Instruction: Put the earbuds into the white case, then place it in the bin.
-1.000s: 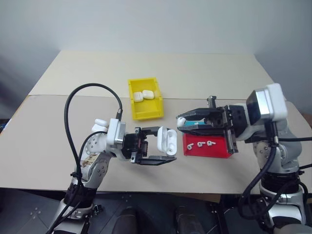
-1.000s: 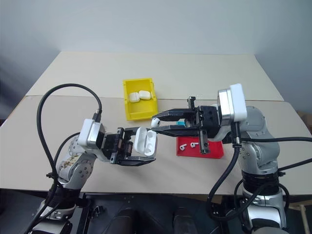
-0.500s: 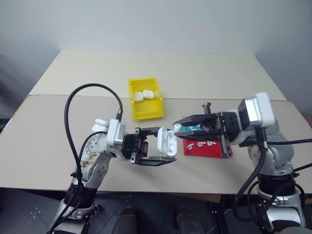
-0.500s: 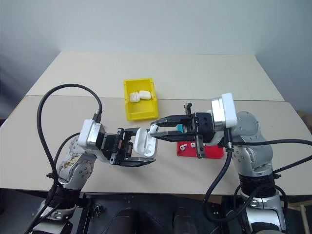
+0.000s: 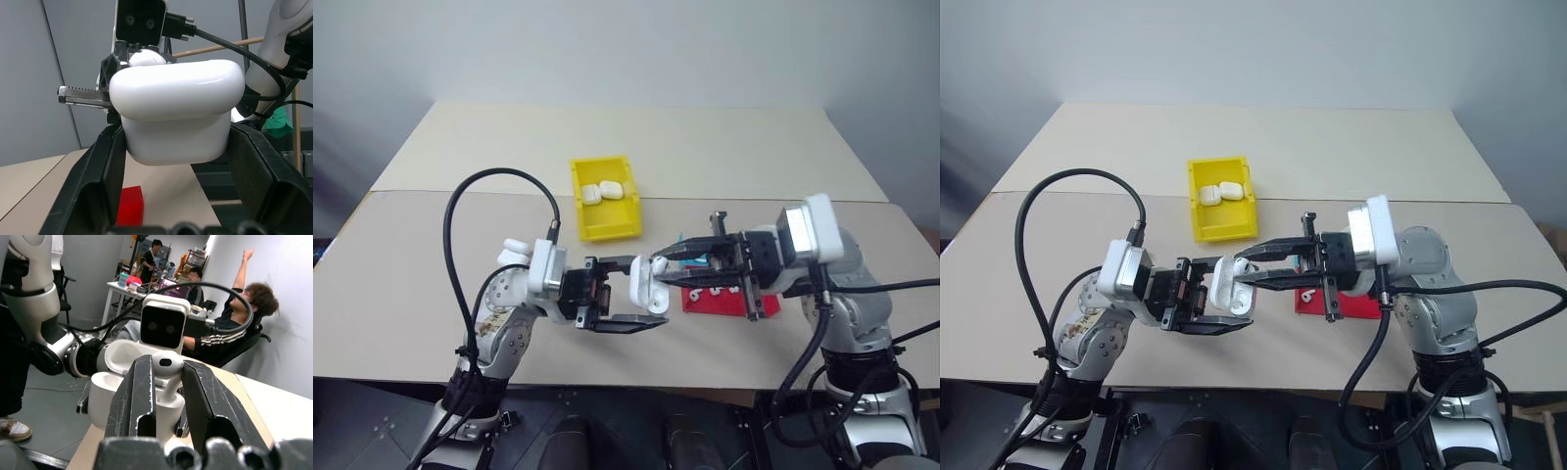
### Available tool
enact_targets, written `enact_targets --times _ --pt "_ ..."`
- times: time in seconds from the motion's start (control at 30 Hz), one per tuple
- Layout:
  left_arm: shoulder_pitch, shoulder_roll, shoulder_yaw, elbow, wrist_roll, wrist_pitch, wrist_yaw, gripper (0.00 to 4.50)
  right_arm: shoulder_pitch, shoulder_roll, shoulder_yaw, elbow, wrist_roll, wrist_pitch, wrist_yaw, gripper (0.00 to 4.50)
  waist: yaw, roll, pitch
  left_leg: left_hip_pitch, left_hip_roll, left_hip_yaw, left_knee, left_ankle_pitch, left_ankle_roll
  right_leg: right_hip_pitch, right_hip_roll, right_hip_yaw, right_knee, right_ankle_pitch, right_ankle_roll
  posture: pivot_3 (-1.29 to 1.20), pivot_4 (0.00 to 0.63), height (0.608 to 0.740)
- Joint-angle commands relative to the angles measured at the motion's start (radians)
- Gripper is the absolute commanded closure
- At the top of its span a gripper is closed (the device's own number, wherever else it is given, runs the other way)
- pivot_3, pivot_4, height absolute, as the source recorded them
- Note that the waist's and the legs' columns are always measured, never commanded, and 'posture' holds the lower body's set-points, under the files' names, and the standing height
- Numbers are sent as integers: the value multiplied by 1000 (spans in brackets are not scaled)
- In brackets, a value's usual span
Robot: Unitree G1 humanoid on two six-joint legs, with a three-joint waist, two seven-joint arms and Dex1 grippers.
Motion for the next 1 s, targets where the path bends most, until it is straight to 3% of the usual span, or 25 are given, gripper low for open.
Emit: enact_targets --times 0.03,0.57,0.67,0.73,1.0 --pt "-3 -4 2 -31 -3 -12 -3 1731 7 -1 -3 -2 -11 -36 4 3877 0 0 0 0 0 0 0 0 0 0 0 0 0 0 0 0 150 740" --pt "-11 -16 0 -18 5 -16 -7 1731 10 -4 10 26 -28 -96 35 3877 0 0 0 0 0 0 0 0 0 0 0 0 0 0 0 0 150 740" --pt "-11 -13 -2 -21 8 -8 -4 1731 12 -6 9 27 -37 -108 38 2774 0 0 0 0 0 0 0 0 0 0 0 0 0 0 0 0 150 740" --pt "-12 -14 -3 -19 10 -8 -3 1731 11 -7 10 31 -42 -115 38 2294 0 0 0 0 0 0 0 0 0 0 0 0 0 0 0 0 150 740" --pt "-12 -14 -1 -9 19 -13 -11 1731 8 -14 3 37 -35 -113 44 2294 0 0 0 0 0 0 0 0 0 0 0 0 0 0 0 0 150 740"
